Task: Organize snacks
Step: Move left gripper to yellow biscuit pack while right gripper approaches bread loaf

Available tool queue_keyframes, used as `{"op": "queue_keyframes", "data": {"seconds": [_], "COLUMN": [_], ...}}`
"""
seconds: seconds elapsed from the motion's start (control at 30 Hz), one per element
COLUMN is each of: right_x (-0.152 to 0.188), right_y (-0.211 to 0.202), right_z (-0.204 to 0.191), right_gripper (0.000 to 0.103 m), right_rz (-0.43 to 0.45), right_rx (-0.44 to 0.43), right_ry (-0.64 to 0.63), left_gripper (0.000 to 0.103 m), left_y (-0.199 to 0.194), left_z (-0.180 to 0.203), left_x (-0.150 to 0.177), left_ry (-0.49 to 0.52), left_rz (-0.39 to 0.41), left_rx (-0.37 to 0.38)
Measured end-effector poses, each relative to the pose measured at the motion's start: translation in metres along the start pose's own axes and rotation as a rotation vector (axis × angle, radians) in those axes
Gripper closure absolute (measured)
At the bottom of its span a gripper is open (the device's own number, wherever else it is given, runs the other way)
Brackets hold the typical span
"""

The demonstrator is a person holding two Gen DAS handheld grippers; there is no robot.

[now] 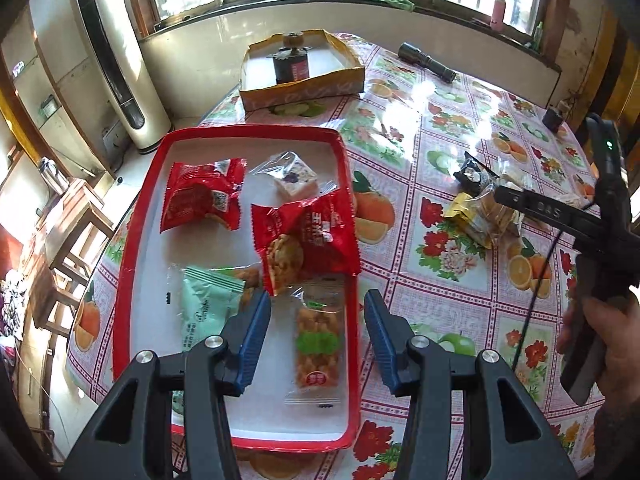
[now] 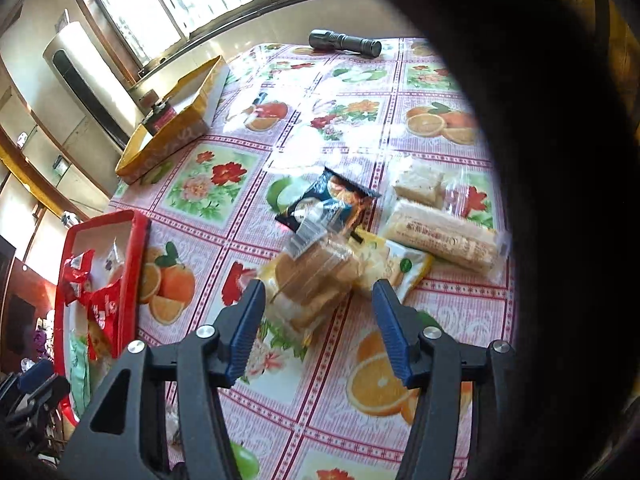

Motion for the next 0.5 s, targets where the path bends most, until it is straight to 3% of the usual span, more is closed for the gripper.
{"op": "queue_keyframes", "data": {"seconds": [0.17,0.37,0.5], "right_x": [-0.007,0.008,0.024], "right_y": [0.032,0.021,0.0], "right_z": [0.0,0.005,0.026], "right_gripper": [0.044,0.048,0.052], "right_rz": [-0.043,-0.047,-0.051], "right_rx": [0.017,0.065,0.08], "right_ry": [-0.01,-0.179,-0.203], "left_gripper": [0.055,0.053,0.053], "left_y": [0.003,0.019,0.042], "left_z": [0.018,0.048,0.082], "left_x": [-0.011,-0.036,-0.056], "left_ry": [0.02,0.038,0.041], "left_rz": [0.004,-0.013,-0.055], "left_rx": [0.004,0.041,0.103]}}
Point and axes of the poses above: each gripper's, at about its wrist camera, not at the fingertips, and y roughly the way its jaws point, z to its right, x to its underside, the point moved 8 cm from there along y, roughly the way its jaws point, and after that the axes turned 3 degrees about z, right-handed, at the moved point
